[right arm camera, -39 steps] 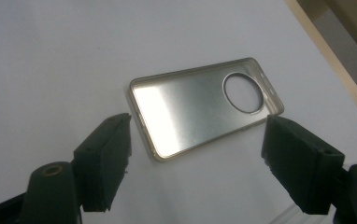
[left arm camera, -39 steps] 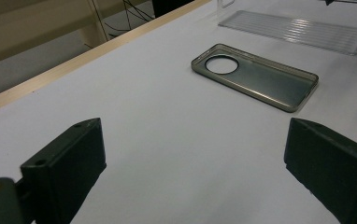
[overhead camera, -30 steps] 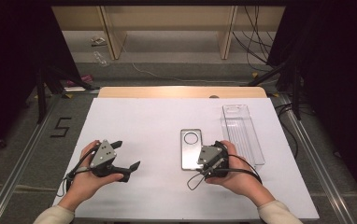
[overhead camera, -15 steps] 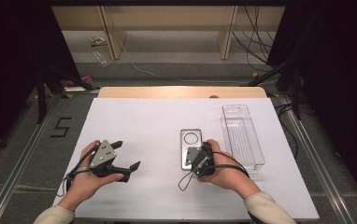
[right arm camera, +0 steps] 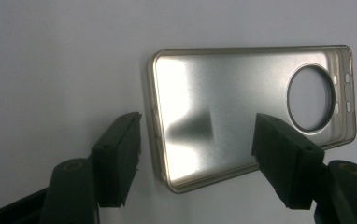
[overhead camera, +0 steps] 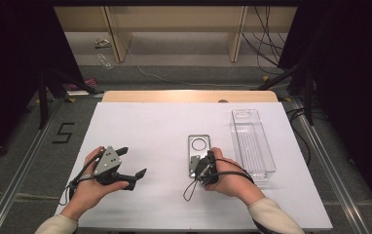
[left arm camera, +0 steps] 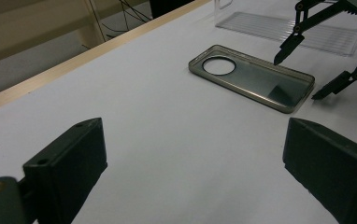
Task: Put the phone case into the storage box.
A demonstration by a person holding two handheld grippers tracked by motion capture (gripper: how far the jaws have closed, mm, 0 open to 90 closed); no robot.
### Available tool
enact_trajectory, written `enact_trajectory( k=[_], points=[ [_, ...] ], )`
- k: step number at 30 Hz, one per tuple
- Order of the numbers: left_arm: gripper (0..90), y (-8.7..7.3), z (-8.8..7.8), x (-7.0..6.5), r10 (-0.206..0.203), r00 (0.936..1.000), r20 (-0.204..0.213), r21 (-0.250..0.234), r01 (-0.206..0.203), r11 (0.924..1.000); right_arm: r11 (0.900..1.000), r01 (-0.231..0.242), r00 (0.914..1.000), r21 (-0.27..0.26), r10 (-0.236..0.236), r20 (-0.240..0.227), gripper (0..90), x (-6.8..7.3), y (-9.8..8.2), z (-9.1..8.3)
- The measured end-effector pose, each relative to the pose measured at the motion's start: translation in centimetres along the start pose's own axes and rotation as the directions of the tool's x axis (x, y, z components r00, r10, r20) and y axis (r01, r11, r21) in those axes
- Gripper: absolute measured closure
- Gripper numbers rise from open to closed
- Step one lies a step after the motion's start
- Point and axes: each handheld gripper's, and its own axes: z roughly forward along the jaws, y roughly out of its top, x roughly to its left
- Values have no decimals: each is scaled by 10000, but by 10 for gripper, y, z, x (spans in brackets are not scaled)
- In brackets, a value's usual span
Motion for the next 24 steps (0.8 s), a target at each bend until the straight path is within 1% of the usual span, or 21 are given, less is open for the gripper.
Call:
enact_trajectory(
  k=[2,3,4,7,8,12,13,14,15,20,21,24],
  points=[
    [57,0,0,0,-1,10000,-1,-6,1,10000,9999,107,9999,8,-107,-35,347,0,1,1],
    [57,0,0,0,-1,10000,-3,-6,1,10000,10000,11,10000,47,-11,-39,351,0,1,1],
    [57,0,0,0,-4,10000,-7,-8,4,10000,9999,86,10000,-66,-86,3,356,0,1,2],
    [57,0,0,0,-3,10000,18,-5,3,10000,9999,34,10000,117,-34,-35,362,0,3,1],
    [57,0,0,0,-3,10000,15,-10,3,10000,9998,110,9999,134,-110,-21,365,0,3,1],
    [57,0,0,0,2,10000,11,-27,-2,10000,9998,204,9998,25,-204,-25,376,1,5,4],
    [57,0,0,0,0,10000,14,-24,0,10000,9996,232,9997,172,-230,-73,379,1,5,4],
    [57,0,0,0,0,10000,26,-21,0,10000,9996,228,9997,190,-227,-68,382,1,5,4],
    [57,0,0,0,4,10000,22,-23,-4,10000,9997,180,9998,191,-179,-74,388,1,6,4],
    [57,1,0,-1,-3,10000,33,-38,3,10000,9993,297,9995,216,-294,-137,423,1,7,5],
    [58,1,0,-1,-1,10000,33,-40,1,10000,9992,345,9993,205,-342,-149,445,0,8,5],
    [59,1,0,-1,7,10000,39,-41,-6,10000,9987,392,9991,326,-386,-177,455,1,9,5]
  ],
)
